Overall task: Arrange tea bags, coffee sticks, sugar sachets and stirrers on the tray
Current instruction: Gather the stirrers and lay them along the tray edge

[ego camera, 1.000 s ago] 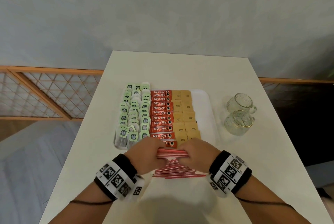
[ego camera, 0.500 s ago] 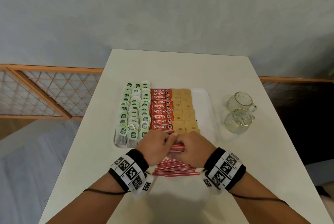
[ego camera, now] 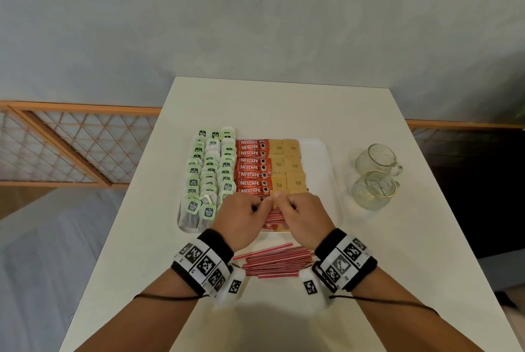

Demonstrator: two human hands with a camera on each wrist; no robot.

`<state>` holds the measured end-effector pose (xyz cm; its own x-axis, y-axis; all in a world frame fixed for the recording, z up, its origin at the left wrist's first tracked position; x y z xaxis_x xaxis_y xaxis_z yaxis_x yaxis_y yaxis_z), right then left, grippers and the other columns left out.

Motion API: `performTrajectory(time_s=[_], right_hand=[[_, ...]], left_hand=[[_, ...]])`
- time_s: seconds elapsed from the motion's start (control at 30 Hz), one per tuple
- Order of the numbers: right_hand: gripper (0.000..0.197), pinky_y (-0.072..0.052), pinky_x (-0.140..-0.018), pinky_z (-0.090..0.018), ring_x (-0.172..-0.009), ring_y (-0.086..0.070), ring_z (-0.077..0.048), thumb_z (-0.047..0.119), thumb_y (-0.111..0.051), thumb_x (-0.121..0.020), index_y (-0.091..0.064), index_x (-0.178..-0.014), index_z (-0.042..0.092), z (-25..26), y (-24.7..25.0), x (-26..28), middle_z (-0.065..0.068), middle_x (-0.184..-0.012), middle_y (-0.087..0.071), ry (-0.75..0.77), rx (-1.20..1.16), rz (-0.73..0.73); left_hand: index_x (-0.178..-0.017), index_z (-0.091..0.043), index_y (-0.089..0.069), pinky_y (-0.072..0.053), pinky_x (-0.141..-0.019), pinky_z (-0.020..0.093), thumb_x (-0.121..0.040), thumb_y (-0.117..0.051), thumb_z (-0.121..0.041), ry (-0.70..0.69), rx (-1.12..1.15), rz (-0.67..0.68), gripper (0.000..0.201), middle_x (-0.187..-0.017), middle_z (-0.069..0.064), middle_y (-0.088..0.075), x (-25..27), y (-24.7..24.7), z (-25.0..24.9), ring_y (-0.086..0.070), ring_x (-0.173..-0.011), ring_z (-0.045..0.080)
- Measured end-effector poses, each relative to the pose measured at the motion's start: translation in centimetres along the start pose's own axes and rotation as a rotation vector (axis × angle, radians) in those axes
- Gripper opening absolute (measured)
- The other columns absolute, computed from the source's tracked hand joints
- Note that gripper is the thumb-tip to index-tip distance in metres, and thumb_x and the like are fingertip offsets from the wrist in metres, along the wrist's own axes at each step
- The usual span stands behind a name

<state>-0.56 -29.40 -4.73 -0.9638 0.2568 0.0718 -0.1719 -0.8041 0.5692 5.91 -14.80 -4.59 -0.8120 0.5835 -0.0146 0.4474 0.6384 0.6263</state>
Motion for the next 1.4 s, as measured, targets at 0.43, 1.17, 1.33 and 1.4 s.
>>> performTrajectory(time_s=[0.43, 1.17, 1.33, 1.4], right_hand=[[0.043, -0.050, -0.065, -0.024, -0.065, -0.056, -0.004, 0.064, -0.046, -0.097, -0.066, -0.101, 0.026, 0.8, 0.1, 1.4, 0.011, -0.081, -0.064, 0.316, 0.412, 0.414], [0.033, -0.047, -0.069, -0.031, -0.084, -0.062, -0.027, 0.026, -0.041, -0.104, -0.066, -0.112, 0.007, -4.1, 6.5, -10.3, -0.009, -0.097, -0.067, -0.457, 0.606, 0.047], [0.028, -0.048, -0.074, -0.032, -0.103, -0.068, -0.030, 0.017, -0.047, -0.100, -0.066, -0.117, 0.004, -5.5, 6.2, -12.2, -0.013, -0.116, -0.070, -0.537, 0.639, 0.052], [0.026, -0.048, -0.073, -0.031, -0.101, -0.069, -0.030, 0.019, -0.049, -0.100, -0.066, -0.115, 0.005, -5.5, 6.0, -12.6, -0.013, -0.114, -0.071, -0.534, 0.650, 0.019]], left_hand=[[-0.133, -0.014, -0.058, -0.041, -0.054, 0.014, -0.091, -0.056, -0.011, -0.081, -0.116, 0.048, 0.042, -0.055, -0.011, -0.056, -1.2, 0.9, 1.0, -0.056, -0.050, 0.005], [-0.130, -0.013, -0.054, -0.048, -0.086, 0.034, -0.100, -0.045, -0.036, -0.056, -0.493, 0.121, 0.039, -0.119, 0.007, -0.064, -13.0, -0.1, -5.0, -0.060, -0.107, 0.024], [-0.126, -0.010, -0.057, -0.048, -0.085, 0.033, -0.099, -0.046, -0.030, -0.059, -0.629, 0.226, 0.035, -0.121, 0.009, -0.064, -14.8, -2.0, -5.2, -0.061, -0.106, 0.025], [-0.122, -0.010, -0.060, -0.050, -0.081, 0.033, -0.098, -0.048, -0.026, -0.050, -0.658, 0.263, 0.032, -0.118, 0.009, -0.066, -15.4, -2.5, -5.3, -0.063, -0.103, 0.025]])
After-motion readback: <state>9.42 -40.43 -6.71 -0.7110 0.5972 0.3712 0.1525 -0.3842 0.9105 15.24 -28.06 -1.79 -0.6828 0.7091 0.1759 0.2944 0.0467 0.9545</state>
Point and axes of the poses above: each hand's wrist, its own x-axis away from the middle knuckle, its own y-axis out of the back of the hand, z = x × y, the point moved 3 cm from there along -x, towards the middle knuckle
